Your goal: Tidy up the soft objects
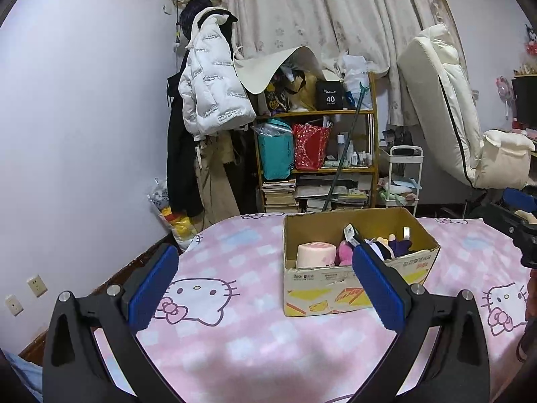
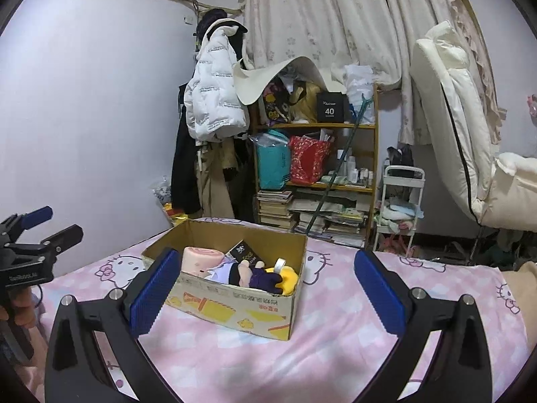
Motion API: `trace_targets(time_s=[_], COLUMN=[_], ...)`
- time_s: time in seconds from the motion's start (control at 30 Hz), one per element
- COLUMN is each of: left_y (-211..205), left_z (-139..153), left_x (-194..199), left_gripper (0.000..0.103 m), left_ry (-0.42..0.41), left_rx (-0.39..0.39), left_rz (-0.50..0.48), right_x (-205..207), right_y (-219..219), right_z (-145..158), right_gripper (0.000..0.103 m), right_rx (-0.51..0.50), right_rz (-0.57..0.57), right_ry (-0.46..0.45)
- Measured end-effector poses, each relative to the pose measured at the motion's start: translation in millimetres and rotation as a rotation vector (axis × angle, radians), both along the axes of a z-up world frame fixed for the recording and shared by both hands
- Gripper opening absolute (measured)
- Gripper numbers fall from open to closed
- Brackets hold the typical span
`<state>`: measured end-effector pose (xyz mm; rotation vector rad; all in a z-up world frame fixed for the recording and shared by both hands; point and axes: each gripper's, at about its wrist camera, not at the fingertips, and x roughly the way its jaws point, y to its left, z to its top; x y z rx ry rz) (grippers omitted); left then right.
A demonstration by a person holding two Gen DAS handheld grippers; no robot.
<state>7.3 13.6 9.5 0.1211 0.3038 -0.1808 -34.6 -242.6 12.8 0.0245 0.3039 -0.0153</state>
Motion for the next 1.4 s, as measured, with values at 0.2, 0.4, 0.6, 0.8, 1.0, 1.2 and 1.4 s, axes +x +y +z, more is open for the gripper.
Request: trace_targets(time_s=[0.2, 0.4, 0.6, 0.8, 1.0, 1.2, 1.4], left_y=[-1, 1, -1, -2, -1, -1, 0], left_z=[-3, -6, -7, -8, -8, -8, -8], left_x=[1, 3, 5, 5, 5, 3, 4], left_gripper=[0.102, 0.102, 0.102, 0.102, 0.102, 0.102, 0.102], left_ry=[0.019, 0.022, 0.025, 0.029, 0.033, 0.031, 0.031], left_rx=[-0.014, -0.024, -0.018, -0.009, -0.014, -0.012, -0.012], left_rz=[-0.015, -0.015, -0.017, -0.017, -0.017, -0.016, -0.016], right_x=[10, 13, 12, 12, 12, 10, 9], right_y=[2, 0, -2, -1, 0, 0, 1], right_z=[-7, -12, -15, -16, -18, -19, -19], right_gripper=[0.103, 0.103, 0.103, 0.103, 0.103, 0.103, 0.103], right_rx=[-0.014, -0.005, 0.010, 0.009, 0.008, 0.014, 0.009], right_rz=[-0.005, -0.018, -0.032, -0.033, -0.038, -0.029, -0.035], right_ry=[0.034, 0.041, 0.039, 0.040, 0.038, 0.038, 0.031])
